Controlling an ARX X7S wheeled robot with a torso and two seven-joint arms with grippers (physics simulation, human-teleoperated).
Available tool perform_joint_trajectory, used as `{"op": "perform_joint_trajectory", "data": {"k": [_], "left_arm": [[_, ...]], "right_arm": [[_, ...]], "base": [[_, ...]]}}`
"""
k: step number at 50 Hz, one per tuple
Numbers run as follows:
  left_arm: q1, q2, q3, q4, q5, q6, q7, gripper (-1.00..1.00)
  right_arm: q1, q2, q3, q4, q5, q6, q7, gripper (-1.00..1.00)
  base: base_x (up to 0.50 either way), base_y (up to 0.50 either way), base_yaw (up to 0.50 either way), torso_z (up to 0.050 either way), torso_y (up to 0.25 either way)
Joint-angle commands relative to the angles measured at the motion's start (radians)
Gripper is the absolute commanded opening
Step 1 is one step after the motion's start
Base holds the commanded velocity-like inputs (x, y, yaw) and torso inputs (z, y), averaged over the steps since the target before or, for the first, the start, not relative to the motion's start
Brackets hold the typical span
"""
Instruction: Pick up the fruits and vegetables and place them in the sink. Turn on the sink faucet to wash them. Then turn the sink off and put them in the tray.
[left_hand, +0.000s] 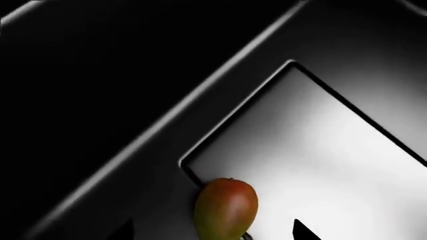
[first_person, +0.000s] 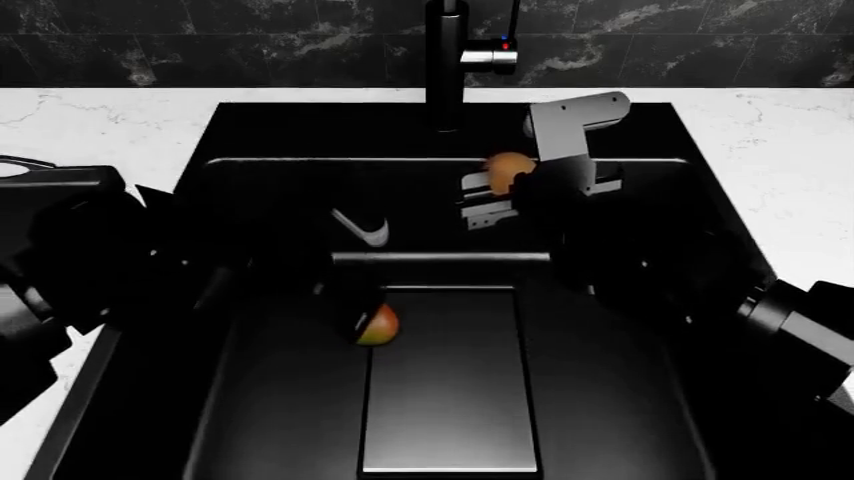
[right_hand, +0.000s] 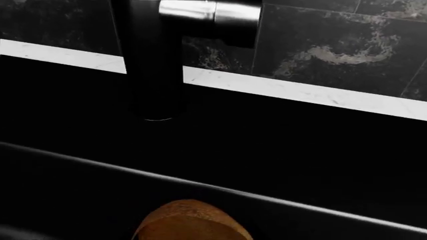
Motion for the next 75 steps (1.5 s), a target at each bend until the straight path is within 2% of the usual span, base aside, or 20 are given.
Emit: {"op": "perform_joint_trajectory", "data": {"k": [1, 28, 34, 40, 46, 52, 59, 65, 75], "left_arm": [[-0.003, 0.010, 0.023, -0.001, 0.013, -0.017, 0.044, 1.00], [0.004, 0.012, 0.021, -0.009, 0.018, -0.012, 0.046, 1.00], [-0.008, 0.134, 0.082, -0.243, 0.110, 0.018, 0.207, 1.00], [-0.018, 0.315, 0.152, -0.620, 0.222, 0.100, 0.434, 1.00], [-0.001, 0.453, 0.204, -0.893, 0.297, 0.180, 0.609, 1.00], [0.012, 0.531, 0.234, -1.020, 0.340, 0.226, 0.719, 1.00], [0.039, 0.565, 0.247, -1.026, 0.380, 0.237, 0.796, 1.00], [0.037, 0.566, 0.169, -1.038, 0.451, 0.208, 0.817, 1.00], [0.066, 0.567, -0.139, -1.039, 0.755, 0.111, 0.837, 1.00]], "right_arm": [[0.001, -0.004, 0.004, 0.010, -0.025, 0.010, -0.005, -1.00], [0.000, -0.004, 0.009, 0.010, -0.030, 0.013, -0.005, -1.00], [-0.003, -0.011, 0.010, 0.028, -0.032, 0.012, -0.018, -1.00], [-0.007, -0.010, 0.012, 0.027, -0.033, 0.008, -0.021, -1.00], [-0.006, -0.011, 0.014, 0.027, -0.032, 0.009, -0.019, -1.00], [-0.006, -0.016, 0.016, 0.035, -0.033, 0.009, -0.026, -1.00], [-0.010, -0.018, 0.018, 0.039, -0.034, 0.007, -0.029, -1.00], [-0.014, -0.018, 0.020, 0.041, -0.035, 0.003, -0.032, -1.00], [-0.022, -0.016, 0.023, 0.041, -0.036, -0.001, -0.034, -1.00]], "base": [[0.00, 0.00, 0.00, 0.000, 0.000], [0.00, 0.00, 0.00, 0.000, 0.000], [0.00, 0.00, 0.00, 0.000, 0.000], [0.00, 0.00, 0.00, 0.000, 0.000], [0.00, 0.00, 0.00, 0.000, 0.000], [0.00, 0.00, 0.00, 0.000, 0.000], [0.00, 0.00, 0.00, 0.000, 0.000], [0.00, 0.00, 0.00, 0.000, 0.000], [0.00, 0.00, 0.00, 0.000, 0.000]]}}
